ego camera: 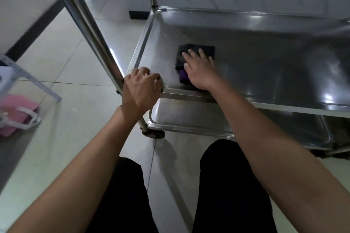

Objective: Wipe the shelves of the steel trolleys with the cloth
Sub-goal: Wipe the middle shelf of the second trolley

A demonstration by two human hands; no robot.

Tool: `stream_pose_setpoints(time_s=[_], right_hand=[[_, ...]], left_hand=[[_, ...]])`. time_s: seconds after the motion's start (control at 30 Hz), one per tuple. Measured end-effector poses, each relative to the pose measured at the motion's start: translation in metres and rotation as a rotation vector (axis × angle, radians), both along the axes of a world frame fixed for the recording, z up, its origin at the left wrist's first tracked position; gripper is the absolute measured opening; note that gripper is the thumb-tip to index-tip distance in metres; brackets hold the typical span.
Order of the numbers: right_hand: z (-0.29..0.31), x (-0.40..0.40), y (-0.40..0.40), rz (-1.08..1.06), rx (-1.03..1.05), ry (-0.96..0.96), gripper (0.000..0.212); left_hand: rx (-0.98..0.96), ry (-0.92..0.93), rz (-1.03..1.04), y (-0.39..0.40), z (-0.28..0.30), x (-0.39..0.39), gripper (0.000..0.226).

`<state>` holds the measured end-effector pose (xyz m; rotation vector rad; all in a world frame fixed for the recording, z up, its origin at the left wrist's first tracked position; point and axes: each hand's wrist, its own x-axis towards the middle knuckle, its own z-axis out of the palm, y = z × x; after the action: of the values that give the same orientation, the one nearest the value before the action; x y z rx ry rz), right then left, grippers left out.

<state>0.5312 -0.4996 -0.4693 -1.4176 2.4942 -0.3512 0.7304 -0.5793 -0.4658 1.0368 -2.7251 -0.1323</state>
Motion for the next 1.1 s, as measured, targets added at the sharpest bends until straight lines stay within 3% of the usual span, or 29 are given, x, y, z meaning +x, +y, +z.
stream_pose_setpoints(time_s=[0.57, 0.9, 1.1], right_hand=[[-0.003, 0.026, -0.103, 0.149, -0.018, -0.041, 0.052], [-0.007, -0.014, -0.039, 0.065, -0.070, -0.064, 0.052], [-0.012, -0.077, 0.027, -0.083, -0.060, -0.042, 0.051]], left_hand=[[-0.024, 0.074, 0.014, -0.004, -0.013, 0.002, 0.041], [0.005, 0.060, 0.077, 0.013, -0.005, -0.021, 0.036], [0.079, 0.011, -0.103, 0.053, -0.002, -0.090, 0.033]])
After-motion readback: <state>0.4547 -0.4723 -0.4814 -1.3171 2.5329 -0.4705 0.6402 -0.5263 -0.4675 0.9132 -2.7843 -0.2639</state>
